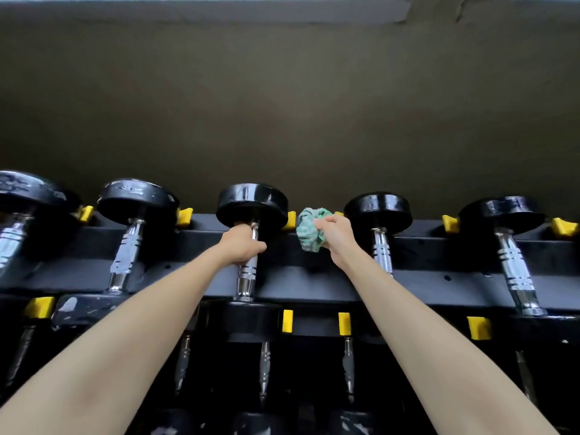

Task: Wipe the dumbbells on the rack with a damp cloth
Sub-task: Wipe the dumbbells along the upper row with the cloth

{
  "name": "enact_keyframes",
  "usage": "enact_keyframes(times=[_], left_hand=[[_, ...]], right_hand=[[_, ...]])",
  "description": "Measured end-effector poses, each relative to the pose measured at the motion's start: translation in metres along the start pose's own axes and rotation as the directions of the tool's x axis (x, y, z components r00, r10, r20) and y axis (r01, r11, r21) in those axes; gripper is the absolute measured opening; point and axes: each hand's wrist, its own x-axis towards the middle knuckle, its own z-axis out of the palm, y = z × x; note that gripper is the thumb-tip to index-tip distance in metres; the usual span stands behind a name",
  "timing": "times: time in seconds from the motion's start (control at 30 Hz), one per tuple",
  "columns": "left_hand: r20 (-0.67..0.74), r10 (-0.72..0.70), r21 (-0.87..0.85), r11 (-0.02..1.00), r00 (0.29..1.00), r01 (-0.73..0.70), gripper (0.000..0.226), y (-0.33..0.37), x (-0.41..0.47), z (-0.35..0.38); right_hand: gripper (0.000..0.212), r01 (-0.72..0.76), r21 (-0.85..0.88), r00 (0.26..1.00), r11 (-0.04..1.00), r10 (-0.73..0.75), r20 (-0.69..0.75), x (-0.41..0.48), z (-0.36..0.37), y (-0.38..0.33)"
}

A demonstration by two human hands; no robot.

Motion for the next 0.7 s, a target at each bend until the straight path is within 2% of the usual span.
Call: enact_keyframes(times=[0.17, 0.3, 0.4, 0.53, 0.6, 0.7], left_hand=[[0.099, 0.021, -0.216, 0.976, 0.995, 0.0, 0.027, -0.011, 0.002, -0.008], [0.157, 0.052, -0.263, 0.965, 0.986, -0.009, 0.03, -0.012, -0.001, -0.013], [0.186, 0.078, -0.283, 0.959, 0.98, -0.023, 0.029, -0.013, 0.0, -0.015], [0.19, 0.081, -0.283, 0.959, 0.978, -0.024, 0.029, -0.014, 0.002, -0.014], [0.191, 0.088, -0.273, 0.961, 0.978, -0.033, 0.032, -0.013, 0.003, -0.013], [0.172, 0.083, -0.251, 0.967, 0.982, -0.037, 0.034, -0.008, 0.002, -0.009]], right_hand=[[0.028, 0.072, -0.188, 0.994, 0.98, -0.085, -0.063, 0.005, 0.013, -0.009], [0.026, 0.129, -0.284, 0.985, 0.95, -0.156, -0.076, 0.011, 0.029, -0.011], [0.003, 0.173, -0.392, 0.978, 0.903, -0.204, -0.038, 0.013, 0.039, -0.011], [0.01, 0.119, -0.292, 0.993, 0.949, -0.116, 0.026, 0.009, 0.042, -0.011], [0.025, 0.1, -0.207, 0.995, 0.973, -0.1, 0.011, 0.007, 0.039, -0.014], [0.03, 0.127, -0.142, 0.989, 0.982, -0.137, -0.063, 0.002, 0.038, -0.027]])
